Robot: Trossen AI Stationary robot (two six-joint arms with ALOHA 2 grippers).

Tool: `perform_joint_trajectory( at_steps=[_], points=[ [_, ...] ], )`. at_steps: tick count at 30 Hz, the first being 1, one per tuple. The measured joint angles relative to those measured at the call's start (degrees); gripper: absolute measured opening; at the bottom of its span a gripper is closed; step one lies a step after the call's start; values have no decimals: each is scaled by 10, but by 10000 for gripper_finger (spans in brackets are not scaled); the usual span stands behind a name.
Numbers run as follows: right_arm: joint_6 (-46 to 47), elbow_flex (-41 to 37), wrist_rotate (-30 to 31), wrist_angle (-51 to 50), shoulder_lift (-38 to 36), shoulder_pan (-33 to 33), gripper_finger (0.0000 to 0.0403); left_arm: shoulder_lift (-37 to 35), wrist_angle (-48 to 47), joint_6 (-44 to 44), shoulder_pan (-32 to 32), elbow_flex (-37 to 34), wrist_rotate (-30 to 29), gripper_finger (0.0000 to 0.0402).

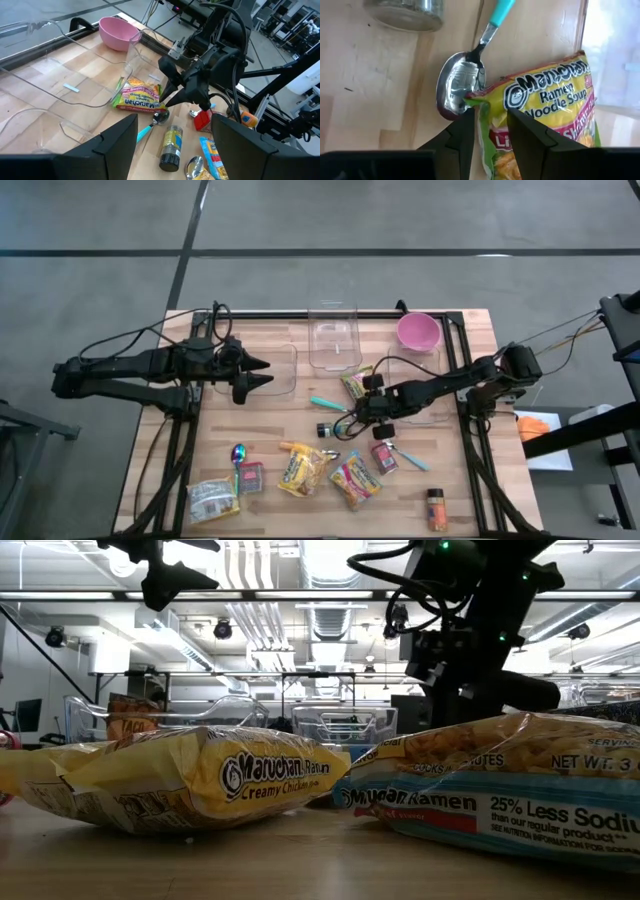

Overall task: Pick & Place Food Item
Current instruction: Put the green noodle pack into the middle transparent bin

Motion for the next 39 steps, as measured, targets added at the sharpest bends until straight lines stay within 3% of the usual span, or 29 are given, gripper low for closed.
perform_joint_trajectory(
  at_steps=[11, 17, 25, 39],
  points=[
    [-11, -35, 0, 30, 0, -9, 111, 0, 0, 0, 0, 0, 0, 258],
    [-24, -34, 52, 40, 0, -8, 107, 0, 0, -1, 0, 0, 0, 258],
    [-27, -17, 25, 37, 0, -8, 17, 0, 0, -3, 0, 0, 0, 258],
    [2, 64, -9, -37, 0, -8, 8, 0, 0, -3, 0, 0, -2, 258]
  ],
)
